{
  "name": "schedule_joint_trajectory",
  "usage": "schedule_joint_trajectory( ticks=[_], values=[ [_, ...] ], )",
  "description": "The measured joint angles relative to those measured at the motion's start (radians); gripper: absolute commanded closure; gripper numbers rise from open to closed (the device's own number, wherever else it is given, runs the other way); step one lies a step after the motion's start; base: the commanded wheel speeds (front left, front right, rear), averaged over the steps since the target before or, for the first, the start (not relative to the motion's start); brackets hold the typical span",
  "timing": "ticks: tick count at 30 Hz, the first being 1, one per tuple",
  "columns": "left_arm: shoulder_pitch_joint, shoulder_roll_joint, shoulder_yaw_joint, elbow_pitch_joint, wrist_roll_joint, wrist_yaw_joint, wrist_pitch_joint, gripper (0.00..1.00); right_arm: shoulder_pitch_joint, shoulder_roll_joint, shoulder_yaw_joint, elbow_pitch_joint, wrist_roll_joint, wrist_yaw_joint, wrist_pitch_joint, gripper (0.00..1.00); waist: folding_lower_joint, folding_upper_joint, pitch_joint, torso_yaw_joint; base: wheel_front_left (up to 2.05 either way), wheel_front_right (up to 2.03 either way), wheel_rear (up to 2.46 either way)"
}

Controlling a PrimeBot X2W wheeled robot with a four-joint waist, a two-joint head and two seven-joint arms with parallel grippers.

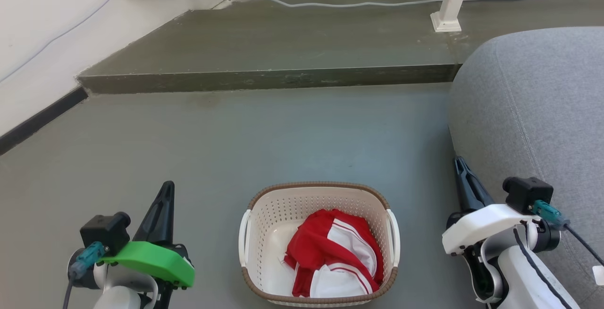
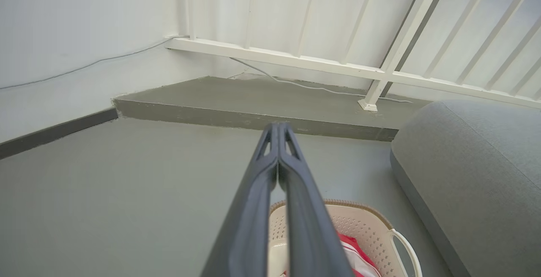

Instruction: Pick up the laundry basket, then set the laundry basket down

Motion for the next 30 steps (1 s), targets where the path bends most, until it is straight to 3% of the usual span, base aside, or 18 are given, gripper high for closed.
schedule_joint_trajectory(
  ticks=[30],
  values=[
    [0.001,-0.019,0.092,0.002,-0.338,-0.002,0.113,1.00,0.000,0.020,-0.122,-0.011,0.360,0.048,0.111,1.00,0.0000,0.0000,-0.020,0.003,0.00,0.00,0.00]
  ],
)
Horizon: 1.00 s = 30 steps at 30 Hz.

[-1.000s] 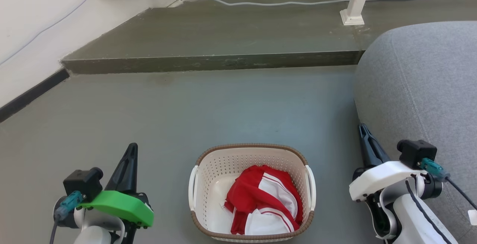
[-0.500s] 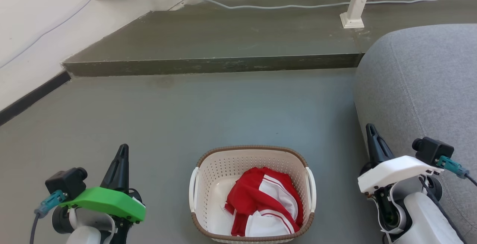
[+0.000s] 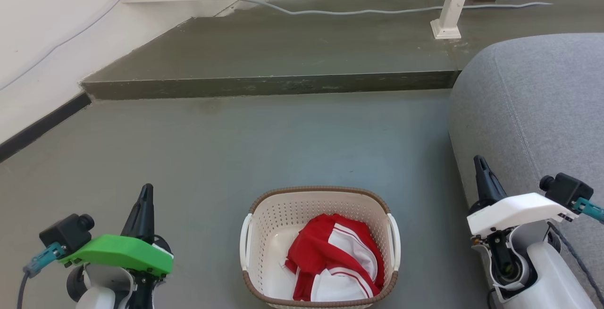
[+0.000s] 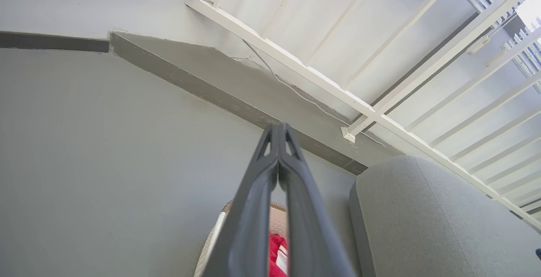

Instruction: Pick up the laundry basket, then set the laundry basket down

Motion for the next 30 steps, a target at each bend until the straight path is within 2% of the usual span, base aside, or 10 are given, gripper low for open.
schedule_joint_trajectory(
  ticks=[30],
  values=[
    [0.001,-0.025,0.099,-0.001,-0.353,-0.011,0.110,1.00,0.009,0.027,-0.123,-0.025,0.367,0.045,0.113,1.00,0.0000,0.0000,-0.019,0.003,0.00,0.00,0.00]
  ],
)
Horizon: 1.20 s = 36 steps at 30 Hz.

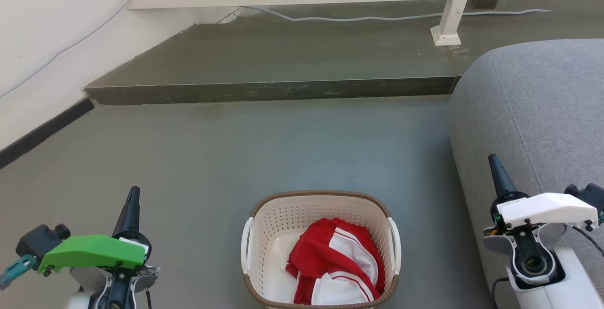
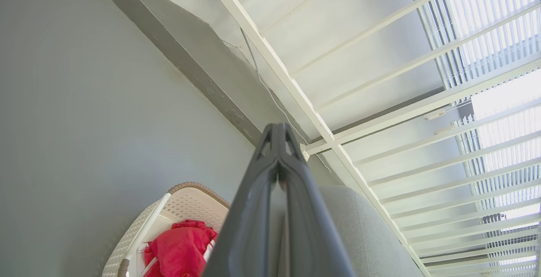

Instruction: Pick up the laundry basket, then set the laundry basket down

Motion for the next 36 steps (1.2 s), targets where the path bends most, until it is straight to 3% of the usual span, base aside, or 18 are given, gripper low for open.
schedule_joint_trajectory(
  ticks=[36],
  values=[
    [0.001,-0.027,0.110,-0.004,-0.391,-0.011,0.120,1.00,0.020,0.026,-0.139,-0.030,0.415,0.061,0.116,1.00,0.0000,0.0000,-0.021,0.003,0.00,0.00,0.00]
  ],
)
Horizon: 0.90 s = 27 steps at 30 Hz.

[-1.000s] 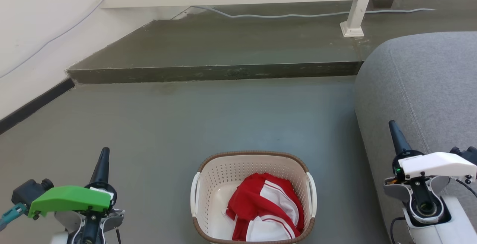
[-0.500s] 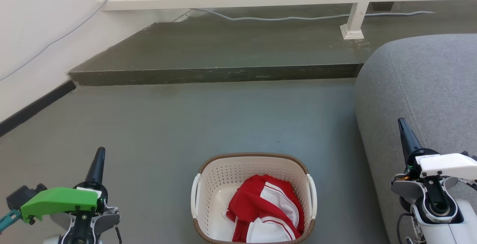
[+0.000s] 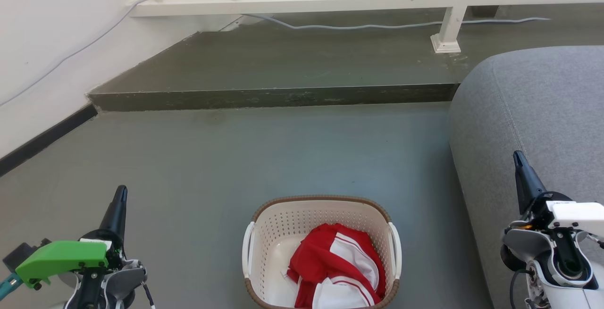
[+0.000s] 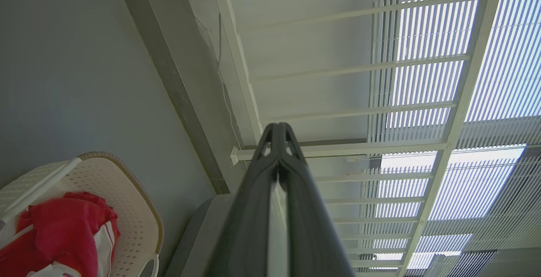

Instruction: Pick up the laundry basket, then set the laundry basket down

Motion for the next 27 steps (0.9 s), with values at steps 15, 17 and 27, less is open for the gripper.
schedule_joint_trajectory(
  ticks=[15,17,27],
  values=[
    [0.000,-0.007,0.017,-0.001,-0.048,-0.002,0.013,1.00,0.000,0.002,-0.015,-0.007,0.054,0.001,0.016,1.00,0.0000,0.0000,-0.002,0.000,0.00,0.00,0.00],
    [0.000,-0.007,0.017,-0.001,-0.048,-0.002,0.013,1.00,0.000,0.002,-0.015,-0.007,0.054,0.001,0.016,1.00,0.0000,0.0000,-0.002,0.000,0.00,0.00,0.00],
    [0.000,-0.007,0.017,-0.001,-0.048,-0.003,0.013,1.00,0.001,0.002,-0.015,-0.007,0.054,0.001,0.016,1.00,0.0000,0.0000,-0.002,0.000,0.00,0.00,0.00]
  ],
)
